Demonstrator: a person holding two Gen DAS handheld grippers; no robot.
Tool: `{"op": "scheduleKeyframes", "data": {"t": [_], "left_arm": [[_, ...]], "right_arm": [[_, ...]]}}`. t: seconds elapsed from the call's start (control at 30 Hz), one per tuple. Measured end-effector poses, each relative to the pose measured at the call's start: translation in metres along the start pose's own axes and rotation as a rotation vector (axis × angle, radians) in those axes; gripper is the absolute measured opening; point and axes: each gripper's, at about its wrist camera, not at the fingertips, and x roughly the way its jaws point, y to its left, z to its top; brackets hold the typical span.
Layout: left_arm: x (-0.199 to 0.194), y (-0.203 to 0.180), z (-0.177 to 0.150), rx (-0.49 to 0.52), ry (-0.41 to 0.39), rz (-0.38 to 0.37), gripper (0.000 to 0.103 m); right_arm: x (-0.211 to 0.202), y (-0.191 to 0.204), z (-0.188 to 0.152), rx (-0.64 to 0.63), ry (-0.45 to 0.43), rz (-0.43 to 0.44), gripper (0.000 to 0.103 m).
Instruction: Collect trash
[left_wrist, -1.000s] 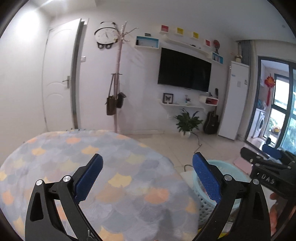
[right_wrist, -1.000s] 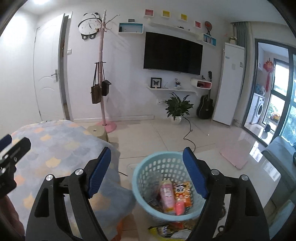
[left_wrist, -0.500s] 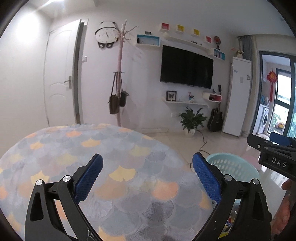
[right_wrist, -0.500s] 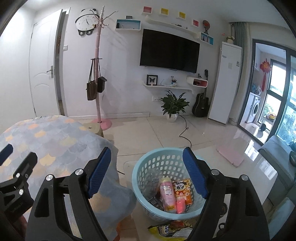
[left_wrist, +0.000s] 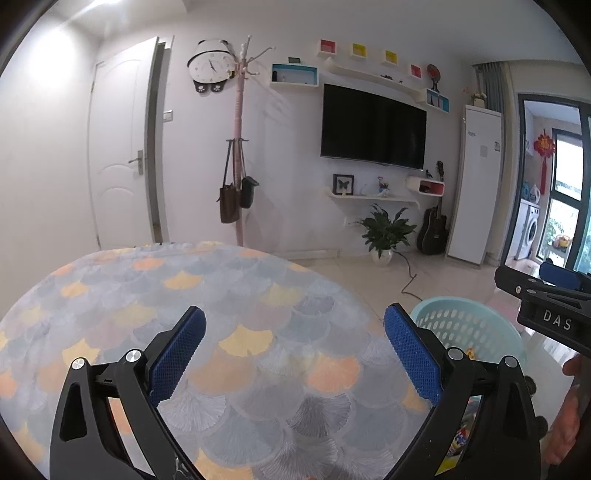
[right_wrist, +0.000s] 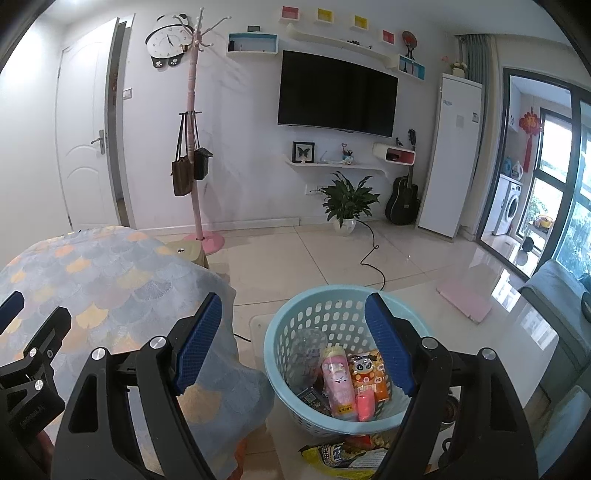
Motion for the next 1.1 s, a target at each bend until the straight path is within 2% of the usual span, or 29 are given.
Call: {"op": "scheduleKeyframes", "data": {"t": [0.53, 1.1], "left_arm": [[0.0020, 0.0070, -0.0008, -0.032, 0.026, -0.009, 0.095], [0.0042, 0.0048, -0.0030, -0.040, 0.043, 0.013, 0.095]], "right_arm": [[0.0039, -0.0003, 0.0008, 0.009, 0.025, 0.040, 0.076], [0.0080, 0.0022, 0.0009, 0.013, 0.026, 0.036, 0.076]]}}
